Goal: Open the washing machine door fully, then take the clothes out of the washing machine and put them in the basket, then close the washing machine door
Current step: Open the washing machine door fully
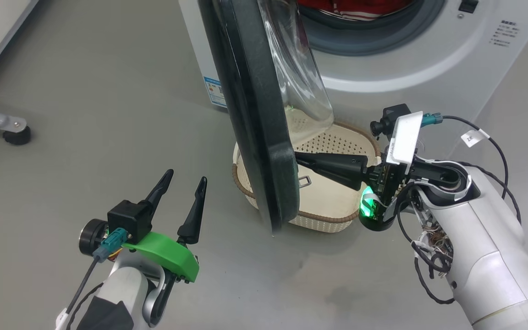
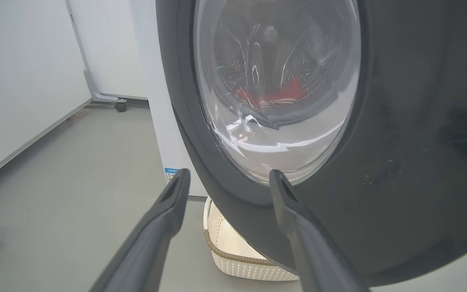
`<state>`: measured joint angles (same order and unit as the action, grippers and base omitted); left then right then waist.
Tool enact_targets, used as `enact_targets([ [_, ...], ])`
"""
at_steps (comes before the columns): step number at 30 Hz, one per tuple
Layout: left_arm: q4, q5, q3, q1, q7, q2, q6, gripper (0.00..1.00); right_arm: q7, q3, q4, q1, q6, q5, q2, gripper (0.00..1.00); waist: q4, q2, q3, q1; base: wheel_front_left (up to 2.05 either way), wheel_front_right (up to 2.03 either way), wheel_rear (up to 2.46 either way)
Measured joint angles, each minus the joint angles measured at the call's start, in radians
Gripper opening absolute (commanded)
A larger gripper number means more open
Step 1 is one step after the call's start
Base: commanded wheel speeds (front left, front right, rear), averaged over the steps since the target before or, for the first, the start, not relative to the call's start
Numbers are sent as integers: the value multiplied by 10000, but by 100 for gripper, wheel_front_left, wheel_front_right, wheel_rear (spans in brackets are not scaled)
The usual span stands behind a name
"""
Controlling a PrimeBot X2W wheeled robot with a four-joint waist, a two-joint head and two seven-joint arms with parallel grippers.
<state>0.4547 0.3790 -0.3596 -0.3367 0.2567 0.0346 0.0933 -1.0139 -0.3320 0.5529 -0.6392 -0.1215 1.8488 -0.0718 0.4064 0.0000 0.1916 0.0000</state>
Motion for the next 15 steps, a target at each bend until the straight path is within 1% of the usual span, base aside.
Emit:
enact_targets([
  [15,-98,280,-307,2,0,-10,-12,100,606,-746,-332,390,-2,445,4,0,1183,0,-76,0,0,0,0],
])
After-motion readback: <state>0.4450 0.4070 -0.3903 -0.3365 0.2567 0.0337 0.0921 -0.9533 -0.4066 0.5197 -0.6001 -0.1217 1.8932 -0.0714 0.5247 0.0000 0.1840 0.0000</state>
